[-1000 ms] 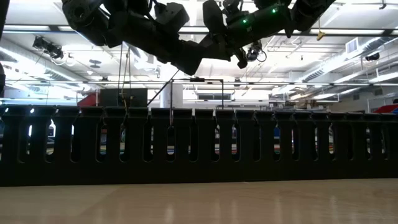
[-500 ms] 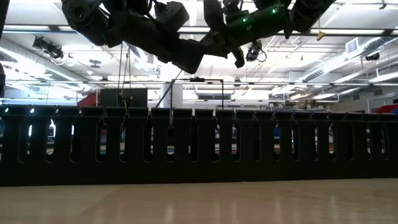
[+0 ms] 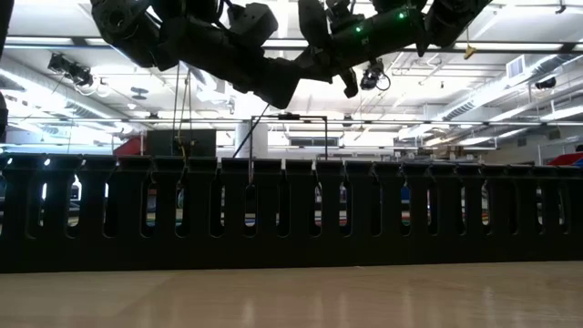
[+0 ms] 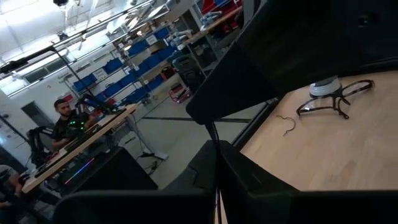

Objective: Ziptie cables
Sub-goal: Wrap the cables together using the black zip tie

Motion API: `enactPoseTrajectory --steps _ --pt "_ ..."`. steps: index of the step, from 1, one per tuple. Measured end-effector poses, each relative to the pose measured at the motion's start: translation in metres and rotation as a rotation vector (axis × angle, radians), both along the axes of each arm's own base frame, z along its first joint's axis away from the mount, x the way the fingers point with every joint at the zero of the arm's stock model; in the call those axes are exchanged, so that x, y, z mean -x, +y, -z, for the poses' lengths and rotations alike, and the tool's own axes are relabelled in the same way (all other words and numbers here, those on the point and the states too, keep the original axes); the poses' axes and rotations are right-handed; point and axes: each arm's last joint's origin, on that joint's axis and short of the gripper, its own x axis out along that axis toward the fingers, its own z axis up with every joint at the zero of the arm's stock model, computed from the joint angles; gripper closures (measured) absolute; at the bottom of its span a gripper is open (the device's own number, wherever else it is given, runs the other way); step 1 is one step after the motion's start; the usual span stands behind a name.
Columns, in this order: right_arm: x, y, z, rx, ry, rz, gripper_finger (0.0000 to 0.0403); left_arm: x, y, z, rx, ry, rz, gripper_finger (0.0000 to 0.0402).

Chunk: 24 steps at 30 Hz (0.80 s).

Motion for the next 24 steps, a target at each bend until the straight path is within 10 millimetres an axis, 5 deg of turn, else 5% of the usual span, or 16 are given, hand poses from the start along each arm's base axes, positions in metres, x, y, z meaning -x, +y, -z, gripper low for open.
enactPoseTrajectory --steps 6,18,24 --pt "0.000 0.001 0.004 0.004 0.045 -0.008 0.0402 -0.002 -0.002 0.002 0.001 0.024 0.113 0.0381" --pt "0.003 -0.001 0.013 0.009 0.167 -0.004 0.0402 0.001 -0.002 0.007 0.032 0.034 0.003 0.0218" --pt "0.008 -0.007 0.013 0.048 0.228 -0.001 0.0402 0.002 -0.002 0.011 0.056 0.049 -0.032 0.0188"
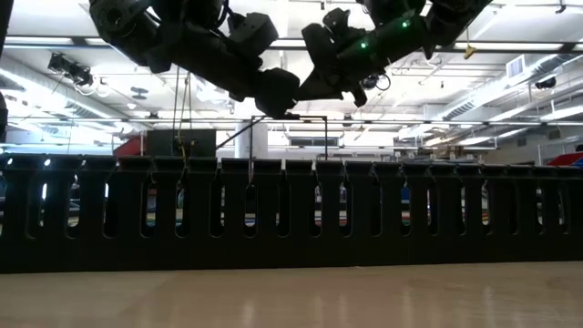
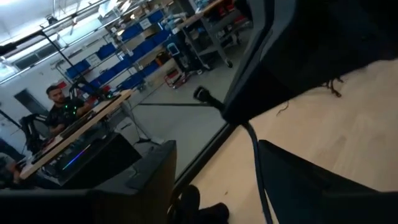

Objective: Ziptie cables
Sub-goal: Wrap the cables together using the black zip tie

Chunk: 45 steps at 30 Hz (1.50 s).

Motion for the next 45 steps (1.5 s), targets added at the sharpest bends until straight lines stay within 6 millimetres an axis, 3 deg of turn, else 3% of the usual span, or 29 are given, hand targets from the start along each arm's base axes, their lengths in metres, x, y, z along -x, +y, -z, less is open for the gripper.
enactPoseTrajectory --steps 6,15,26,35,41,45 --pt "0.004 -0.015 -0.001 0.053 0.044 0.018 0.0402 0.001 -0.001 0.002 0.046 -0.014 0.023 0.0188" --pt "0.010 -0.042 0.001 0.071 0.080 -0.029 0.0402 0.015 -0.003 -0.020 0.174 -0.089 0.101 0.0189" --pt "0.005 -0.032 -0.007 0.024 -0.034 -0.302 0.0403 0.023 0.031 -0.023 0.464 -0.105 0.317 0.0189" --pt "0.006 -0.024 -0.011 0.016 -0.036 -0.325 0.0403 0.022 0.033 -0.025 0.427 -0.093 0.361 0.0190" --pt "0.038 -0.019 -0.020 0.047 -0.059 -0.312 0.0403 0.048 0.031 -0.017 0.437 -0.112 0.333 0.0214" --pt "0.066 -0.021 -0.012 0.043 -0.196 -0.326 0.0403 0.074 0.028 -0.016 0.421 -0.269 0.393 0.0229"
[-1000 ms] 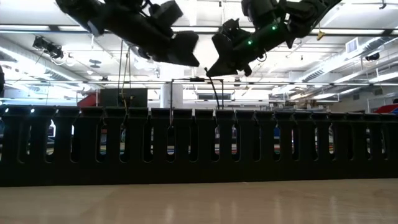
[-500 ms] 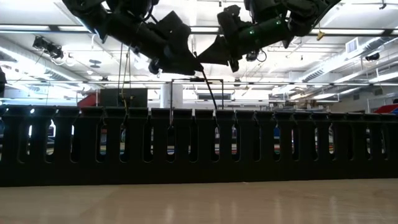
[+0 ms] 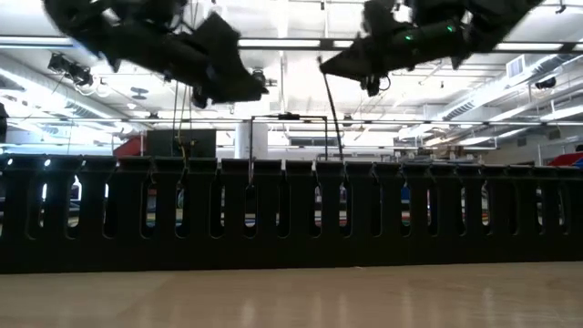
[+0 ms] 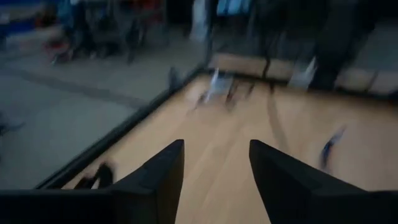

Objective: Ziptie cables
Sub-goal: Wrap the cables together using the black zip tie

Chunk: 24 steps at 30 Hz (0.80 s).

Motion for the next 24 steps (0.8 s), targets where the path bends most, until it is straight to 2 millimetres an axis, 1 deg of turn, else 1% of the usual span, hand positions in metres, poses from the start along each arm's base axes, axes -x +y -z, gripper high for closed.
enactPoseTrajectory --steps 2,4,5,7,9,11,14,17,20,22,24 --pt "0.011 0.000 0.010 -0.016 -0.065 -0.029 0.0403 0.015 -0.003 0.003 0.000 -0.141 0.066 0.0232" --pt "0.016 0.002 0.019 -0.034 -0.133 -0.068 0.0403 0.027 -0.005 0.002 -0.023 -0.336 0.149 0.0234" --pt "0.017 0.002 0.022 -0.036 -0.164 -0.085 0.0403 0.035 -0.005 0.006 -0.027 -0.395 0.168 0.0234" --pt "0.017 0.003 0.025 -0.049 -0.212 -0.109 0.0403 0.039 -0.004 0.008 -0.035 -0.466 0.162 0.0234" --pt "0.011 0.003 0.026 -0.059 -0.230 -0.132 0.0403 0.038 -0.003 0.014 -0.027 -0.439 0.133 0.0234" --pt "0.003 0.003 0.027 -0.073 -0.226 -0.156 0.0403 0.033 -0.003 0.015 -0.020 -0.421 0.137 0.0234" --pt "-0.017 0.004 0.024 -0.074 -0.232 -0.198 0.0403 0.025 -0.004 0.012 0.016 -0.434 0.184 0.0234" --pt "-0.038 0.006 0.020 -0.086 -0.236 -0.260 0.0403 0.017 -0.004 0.009 0.017 -0.436 0.214 0.0234" --pt "-0.055 0.006 0.016 -0.089 -0.230 -0.291 0.0403 0.010 -0.003 0.007 0.025 -0.414 0.223 0.0234" --pt "-0.062 0.005 0.018 -0.093 -0.207 -0.299 0.0402 0.010 -0.004 0.011 0.038 -0.382 0.229 0.0234" --pt "-0.066 0.004 0.018 -0.096 -0.200 -0.303 0.0402 0.007 -0.004 0.011 0.052 -0.372 0.242 0.0234"
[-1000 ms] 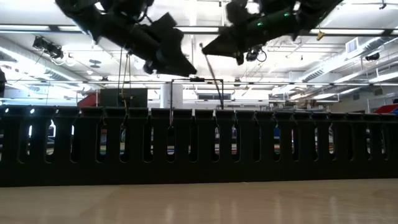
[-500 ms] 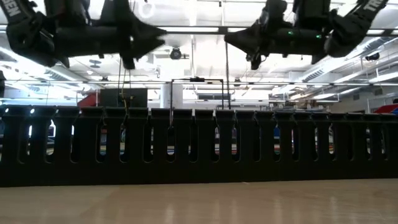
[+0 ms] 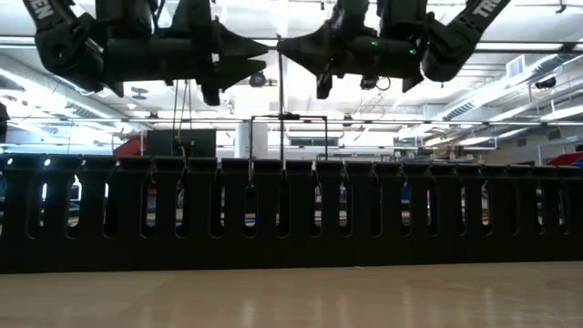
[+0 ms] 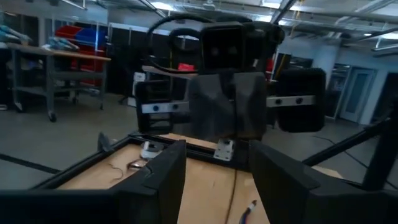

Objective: Ziptie cables
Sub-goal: Wrap the cables together using the black zip tie

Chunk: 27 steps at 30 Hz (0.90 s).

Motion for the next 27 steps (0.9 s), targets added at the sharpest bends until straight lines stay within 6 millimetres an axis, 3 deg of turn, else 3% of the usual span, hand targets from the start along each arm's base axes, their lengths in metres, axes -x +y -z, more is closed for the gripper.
enactPoseTrajectory --steps 15,27 --pt "-0.004 -0.003 0.001 -0.006 0.014 0.026 0.0402 -0.001 0.000 0.001 0.001 0.016 0.019 0.0234" --pt "-0.004 -0.003 0.000 -0.003 0.010 0.009 0.0403 -0.013 0.001 -0.005 0.000 0.057 0.005 0.0234"
